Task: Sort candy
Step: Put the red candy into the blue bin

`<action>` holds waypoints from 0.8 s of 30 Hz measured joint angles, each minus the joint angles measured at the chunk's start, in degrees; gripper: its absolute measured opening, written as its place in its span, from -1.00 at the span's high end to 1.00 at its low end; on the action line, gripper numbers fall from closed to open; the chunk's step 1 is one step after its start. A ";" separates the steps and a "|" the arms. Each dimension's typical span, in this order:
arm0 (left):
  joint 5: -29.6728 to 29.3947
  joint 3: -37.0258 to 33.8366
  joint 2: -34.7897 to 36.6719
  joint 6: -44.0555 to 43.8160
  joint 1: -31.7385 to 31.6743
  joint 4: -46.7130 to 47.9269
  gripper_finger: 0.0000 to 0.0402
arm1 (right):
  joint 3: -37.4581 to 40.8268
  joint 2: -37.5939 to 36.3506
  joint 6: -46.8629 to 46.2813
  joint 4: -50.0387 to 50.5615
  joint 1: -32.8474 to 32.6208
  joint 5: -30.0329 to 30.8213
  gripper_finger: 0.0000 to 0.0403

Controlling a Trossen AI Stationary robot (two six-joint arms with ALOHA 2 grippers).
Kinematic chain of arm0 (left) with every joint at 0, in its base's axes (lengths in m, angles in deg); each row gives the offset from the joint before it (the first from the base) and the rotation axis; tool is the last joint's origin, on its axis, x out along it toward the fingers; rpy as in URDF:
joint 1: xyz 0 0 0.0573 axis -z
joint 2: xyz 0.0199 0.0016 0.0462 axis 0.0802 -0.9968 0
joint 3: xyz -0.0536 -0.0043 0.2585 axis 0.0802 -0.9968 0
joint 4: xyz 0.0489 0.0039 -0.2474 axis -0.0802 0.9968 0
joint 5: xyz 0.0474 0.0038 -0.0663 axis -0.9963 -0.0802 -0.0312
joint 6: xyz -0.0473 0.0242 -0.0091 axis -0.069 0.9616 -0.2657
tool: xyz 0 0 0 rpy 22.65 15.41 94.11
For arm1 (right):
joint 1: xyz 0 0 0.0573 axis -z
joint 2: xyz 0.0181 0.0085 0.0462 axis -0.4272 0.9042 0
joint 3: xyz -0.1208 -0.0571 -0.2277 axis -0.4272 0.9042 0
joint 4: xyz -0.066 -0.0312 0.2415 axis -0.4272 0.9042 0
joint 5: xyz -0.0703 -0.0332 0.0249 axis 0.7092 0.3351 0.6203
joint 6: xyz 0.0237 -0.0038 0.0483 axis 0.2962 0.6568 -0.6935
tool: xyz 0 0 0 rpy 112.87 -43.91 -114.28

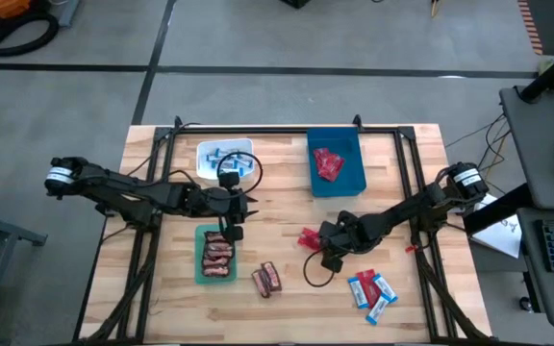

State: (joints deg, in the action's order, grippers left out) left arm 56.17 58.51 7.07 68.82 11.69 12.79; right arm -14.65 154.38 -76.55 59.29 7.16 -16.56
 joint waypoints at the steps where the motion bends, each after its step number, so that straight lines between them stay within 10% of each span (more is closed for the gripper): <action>1: -0.02 0.00 -0.11 0.00 0.00 -0.32 0.41 | 0.01 0.03 0.00 -0.14 0.00 0.65 0.47; 6: 0.73 -0.13 -1.40 -0.33 0.00 -2.16 0.41 | 0.10 0.01 0.47 -1.79 -0.12 4.14 0.91; 24: 10.05 -0.09 -17.84 3.62 0.04 -22.58 0.41 | -0.05 -3.23 2.68 -3.90 -7.80 31.69 0.96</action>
State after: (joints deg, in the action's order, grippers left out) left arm 66.23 58.42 -10.77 72.44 11.74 -9.79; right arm -14.71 151.14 -73.87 55.39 -0.65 15.13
